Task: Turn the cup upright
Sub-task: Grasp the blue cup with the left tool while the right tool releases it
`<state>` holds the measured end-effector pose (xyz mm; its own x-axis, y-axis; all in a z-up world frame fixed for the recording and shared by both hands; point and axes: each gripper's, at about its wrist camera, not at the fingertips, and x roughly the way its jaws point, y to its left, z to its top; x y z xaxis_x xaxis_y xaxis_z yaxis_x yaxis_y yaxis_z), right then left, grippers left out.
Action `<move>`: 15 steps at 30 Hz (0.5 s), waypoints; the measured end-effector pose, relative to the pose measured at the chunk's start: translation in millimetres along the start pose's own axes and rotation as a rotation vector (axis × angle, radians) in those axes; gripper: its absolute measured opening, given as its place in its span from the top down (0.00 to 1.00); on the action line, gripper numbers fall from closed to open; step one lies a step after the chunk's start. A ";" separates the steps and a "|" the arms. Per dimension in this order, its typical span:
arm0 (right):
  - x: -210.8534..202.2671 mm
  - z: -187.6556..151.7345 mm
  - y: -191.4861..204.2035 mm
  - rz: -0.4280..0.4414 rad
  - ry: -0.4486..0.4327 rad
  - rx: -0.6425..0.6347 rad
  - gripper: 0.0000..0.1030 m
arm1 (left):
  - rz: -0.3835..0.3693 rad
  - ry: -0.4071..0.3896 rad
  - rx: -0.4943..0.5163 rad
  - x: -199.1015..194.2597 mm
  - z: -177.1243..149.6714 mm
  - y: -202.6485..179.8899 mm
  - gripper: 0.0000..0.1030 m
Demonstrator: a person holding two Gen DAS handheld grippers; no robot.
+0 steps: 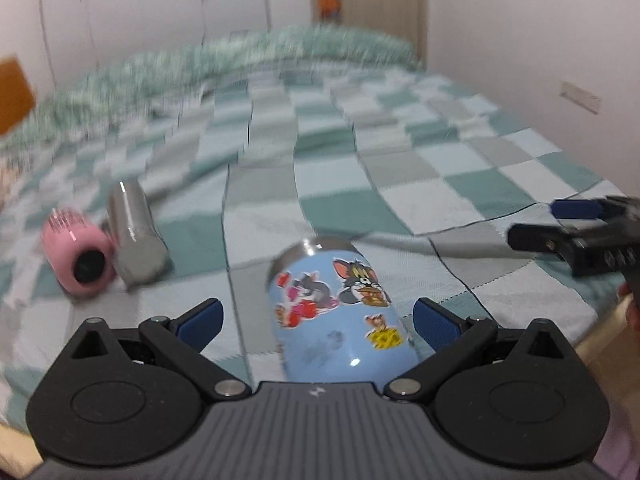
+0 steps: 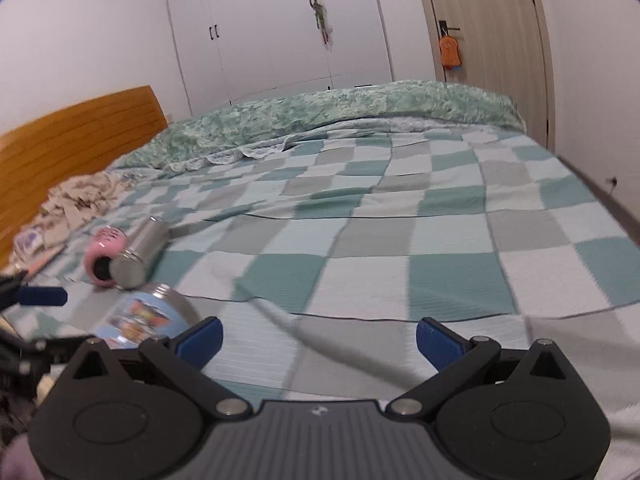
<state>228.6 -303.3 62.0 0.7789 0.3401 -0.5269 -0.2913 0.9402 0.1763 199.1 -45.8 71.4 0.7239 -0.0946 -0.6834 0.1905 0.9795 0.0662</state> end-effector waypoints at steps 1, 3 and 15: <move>1.8 -1.9 -4.1 0.005 -0.001 -0.006 0.00 | 0.005 0.035 -0.021 9.0 4.9 -1.6 0.00; 7.6 -3.4 -10.7 0.016 -0.002 -0.015 0.00 | 0.023 0.086 -0.058 22.0 12.5 -1.3 0.00; 24.0 -14.0 -27.0 0.079 0.000 -0.017 0.00 | 0.093 0.383 -0.171 85.6 38.4 -1.5 0.17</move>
<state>247.5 -320.8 33.0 0.7534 0.4129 -0.5117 -0.3607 0.9102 0.2034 286.2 -62.2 40.6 0.4282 0.0370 -0.9029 -0.0001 0.9992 0.0409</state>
